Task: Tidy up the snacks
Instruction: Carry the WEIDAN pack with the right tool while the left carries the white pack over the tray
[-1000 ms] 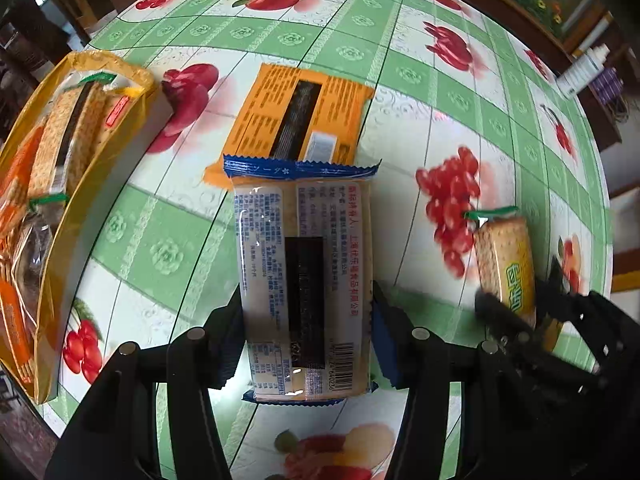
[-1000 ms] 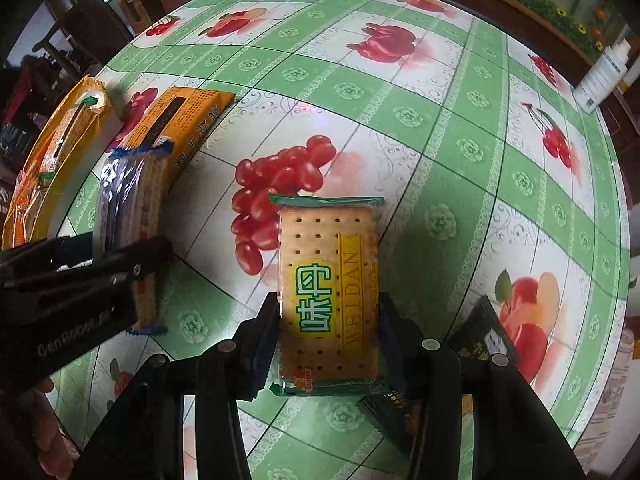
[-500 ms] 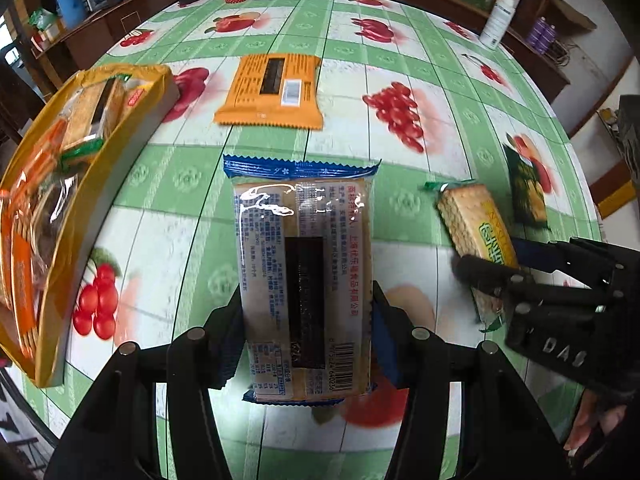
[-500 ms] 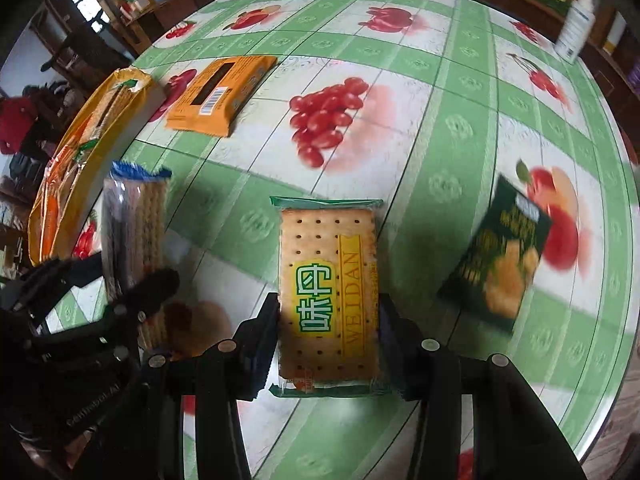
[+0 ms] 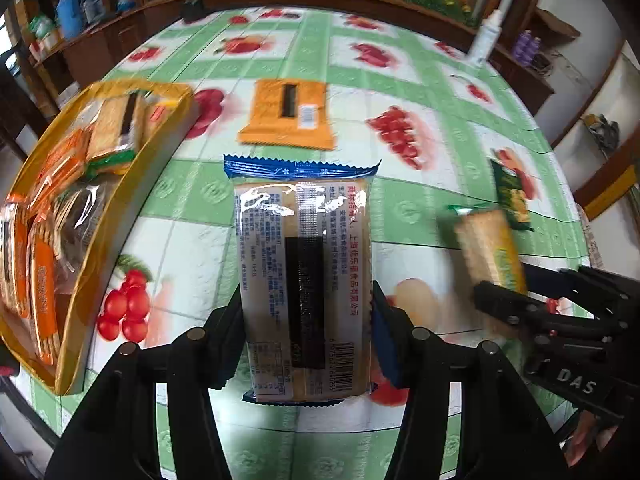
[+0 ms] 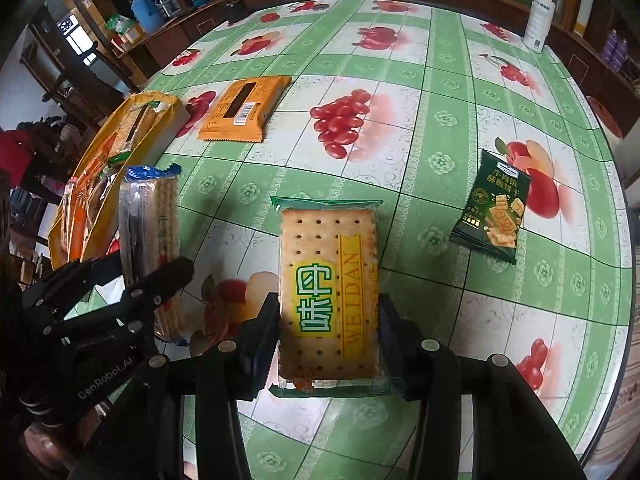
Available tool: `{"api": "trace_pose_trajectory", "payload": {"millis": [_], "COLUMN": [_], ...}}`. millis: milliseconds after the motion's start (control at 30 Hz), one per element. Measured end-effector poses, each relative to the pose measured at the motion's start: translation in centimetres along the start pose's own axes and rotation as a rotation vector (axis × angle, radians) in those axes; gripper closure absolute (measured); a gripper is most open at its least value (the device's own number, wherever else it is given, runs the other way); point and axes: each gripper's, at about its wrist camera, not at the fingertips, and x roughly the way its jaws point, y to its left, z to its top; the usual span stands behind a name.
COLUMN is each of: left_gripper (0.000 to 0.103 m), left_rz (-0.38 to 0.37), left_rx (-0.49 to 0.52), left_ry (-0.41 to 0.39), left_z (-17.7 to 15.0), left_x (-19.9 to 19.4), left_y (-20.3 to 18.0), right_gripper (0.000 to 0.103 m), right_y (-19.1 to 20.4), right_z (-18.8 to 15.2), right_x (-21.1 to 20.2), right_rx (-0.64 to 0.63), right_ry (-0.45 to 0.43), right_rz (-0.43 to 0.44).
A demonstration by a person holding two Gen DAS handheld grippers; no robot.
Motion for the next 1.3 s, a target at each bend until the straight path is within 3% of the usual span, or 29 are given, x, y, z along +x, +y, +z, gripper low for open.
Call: {"api": "trace_pose_trajectory", "payload": {"millis": [233, 533, 833, 1033, 1300], "left_gripper": [0.050, 0.050, 0.049, 0.049, 0.049], "left_rz": [-0.040, -0.027, 0.063, 0.126, 0.172], "left_rx": [-0.087, -0.062, -0.104, -0.186, -0.300], "left_ry": [0.031, -0.073, -0.159, -0.149, -0.102], "left_z": [0.5, 0.7, 1.3, 2.5, 5.4], "left_x": [0.3, -2.7, -5.1, -5.1, -4.7], "left_y": [2.5, 3.2, 7.8, 13.3, 21.6], "right_gripper": [0.055, 0.055, 0.055, 0.055, 0.055], "right_y": [-0.8, 1.1, 7.0, 12.9, 19.6], "right_z": [-0.5, 0.2, 3.6, 7.2, 13.3], "right_x": [-0.4, -0.9, -0.8, 0.1, 2.6], "right_rx": [0.049, 0.019, -0.068, -0.156, -0.165], "right_ry": [0.007, -0.005, -0.016, -0.027, -0.029], "right_rz": [0.011, 0.052, 0.136, 0.178, 0.243]}}
